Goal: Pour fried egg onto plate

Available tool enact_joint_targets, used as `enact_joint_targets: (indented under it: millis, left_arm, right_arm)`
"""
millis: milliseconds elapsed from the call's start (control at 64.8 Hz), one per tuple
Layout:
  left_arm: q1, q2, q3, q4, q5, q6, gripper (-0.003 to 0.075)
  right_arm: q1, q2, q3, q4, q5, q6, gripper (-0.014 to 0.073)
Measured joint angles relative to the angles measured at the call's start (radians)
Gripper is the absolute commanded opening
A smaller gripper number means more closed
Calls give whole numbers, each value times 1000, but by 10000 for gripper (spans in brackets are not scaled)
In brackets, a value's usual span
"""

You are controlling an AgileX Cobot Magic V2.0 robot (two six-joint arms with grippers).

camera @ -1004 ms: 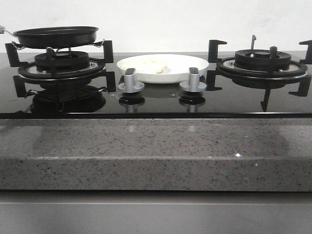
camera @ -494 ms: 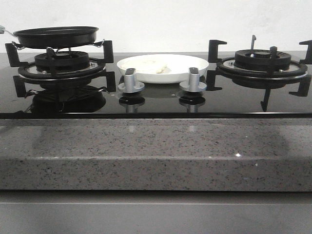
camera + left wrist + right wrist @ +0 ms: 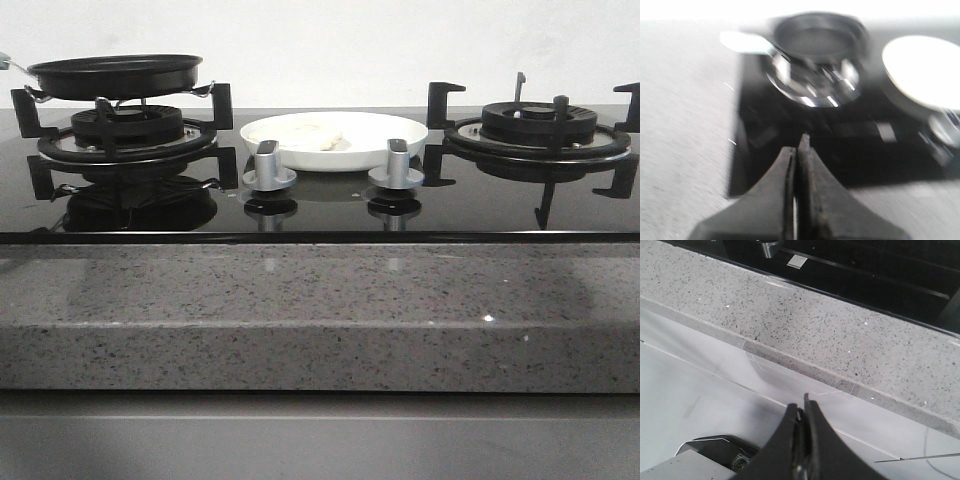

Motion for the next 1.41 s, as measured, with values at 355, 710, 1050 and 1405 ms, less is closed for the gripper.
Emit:
enact_joint_targets:
  millis: [355, 710, 1050, 1405]
  left_arm:
    - [51, -343, 434, -75, -309, 0, -19]
    - [5, -451, 594, 172, -434, -311, -19]
    - [5, -465, 631, 105, -578, -190, -19]
    - [5, -465, 631, 125, -578, -184, -19]
  right_arm:
    - [0, 0, 0, 0, 0, 0, -67]
    - [0, 0, 0, 0, 0, 0, -67]
    - [0, 0, 0, 0, 0, -2, -67]
    - [0, 0, 0, 0, 0, -2, -67]
